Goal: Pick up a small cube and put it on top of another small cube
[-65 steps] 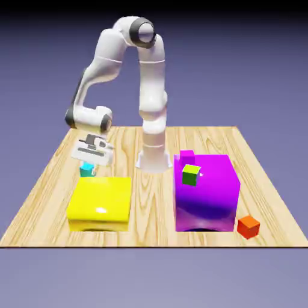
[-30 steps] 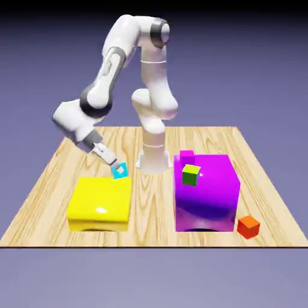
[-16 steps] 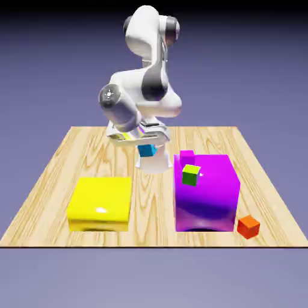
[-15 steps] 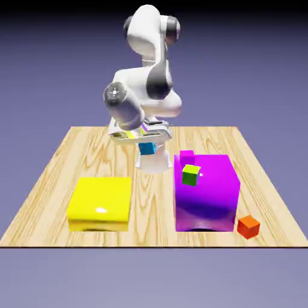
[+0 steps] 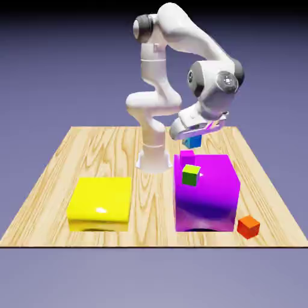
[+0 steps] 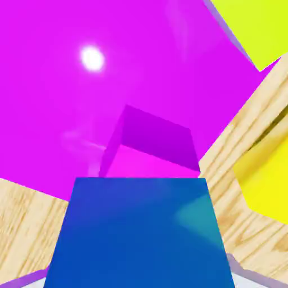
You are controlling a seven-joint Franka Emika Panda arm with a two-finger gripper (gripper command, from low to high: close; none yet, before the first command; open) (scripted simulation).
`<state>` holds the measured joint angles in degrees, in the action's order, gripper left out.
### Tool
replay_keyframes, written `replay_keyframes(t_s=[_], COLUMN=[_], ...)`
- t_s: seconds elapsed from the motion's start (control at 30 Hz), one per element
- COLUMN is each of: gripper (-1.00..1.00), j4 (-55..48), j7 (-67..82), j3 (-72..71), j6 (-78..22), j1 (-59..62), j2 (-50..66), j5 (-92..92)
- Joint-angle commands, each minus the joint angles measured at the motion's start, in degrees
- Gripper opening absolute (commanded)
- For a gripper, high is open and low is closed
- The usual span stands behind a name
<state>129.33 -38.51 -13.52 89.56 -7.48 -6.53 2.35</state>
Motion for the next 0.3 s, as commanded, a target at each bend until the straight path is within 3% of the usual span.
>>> replay_keyframes(t_s=[0.0, 0.03, 0.27], gripper=[-1.00, 1.00, 1.00], j4=[0.77, 0.77, -10.37], j7=[0.00, 0.00, -0.08], j3=[0.02, 0.02, -0.21], j6=[0.67, 0.67, -8.95], j1=[0.00, 0.00, -0.12], j2=[-0.11, -0.11, 1.46], j5=[0.11, 0.11, 0.23])
